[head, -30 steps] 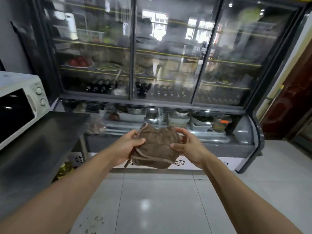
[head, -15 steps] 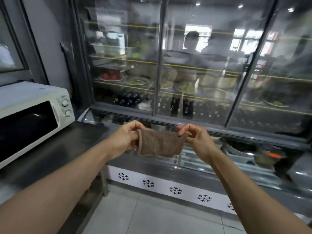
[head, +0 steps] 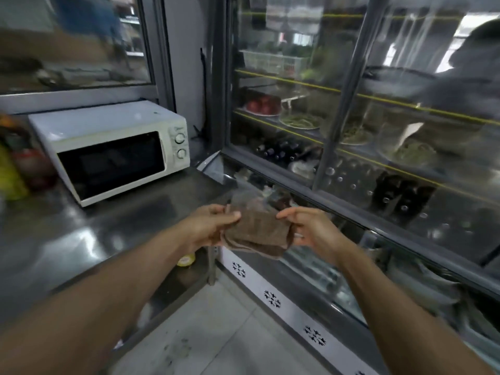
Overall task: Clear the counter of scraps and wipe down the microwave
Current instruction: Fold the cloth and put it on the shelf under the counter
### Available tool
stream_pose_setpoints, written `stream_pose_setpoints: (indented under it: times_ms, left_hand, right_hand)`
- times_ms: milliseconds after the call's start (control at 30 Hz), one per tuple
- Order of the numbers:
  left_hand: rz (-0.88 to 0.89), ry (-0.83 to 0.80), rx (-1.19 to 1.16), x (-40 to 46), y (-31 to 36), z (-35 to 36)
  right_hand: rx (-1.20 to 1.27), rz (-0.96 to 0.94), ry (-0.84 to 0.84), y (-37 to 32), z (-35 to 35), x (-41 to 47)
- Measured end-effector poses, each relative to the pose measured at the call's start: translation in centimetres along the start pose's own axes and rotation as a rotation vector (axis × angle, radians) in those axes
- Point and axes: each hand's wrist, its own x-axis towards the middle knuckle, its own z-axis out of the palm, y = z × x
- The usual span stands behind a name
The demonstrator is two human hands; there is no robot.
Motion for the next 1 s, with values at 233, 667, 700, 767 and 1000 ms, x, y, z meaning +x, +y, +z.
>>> stream_pose_setpoints:
  times_ms: [233, 667, 700, 767, 1000]
  left_hand:
    - [-0.033, 0.227, -0.065, 5.4, -1.4, -3.6]
    - [-0.175, 0.438, -0.252, 17.8, -4.8, -10.2]
    - [-0.183, 0.455, -0.261, 18.4, -5.2, -10.5]
    - [-0.192, 0.491, -0.286, 19.5, -5.8, -11.0]
    - [-0.254, 0.638, -0.292, 23.5, -9.6, -10.8]
  right_hand:
    - [-0.087, -0.041, -0.04, 1.7, 2.3, 8.7]
    - [-0.057, 0.133, 0.044, 6.0, 5.0, 26.0]
    - [-0.069, 0.13, 0.026, 6.3, 5.2, 27.0]
    - [-0.082, 0.116, -0.002, 7.1, 5.5, 29.2]
    - [-0.242, 0.129, -0.202, 11.0, 5.9, 36.2]
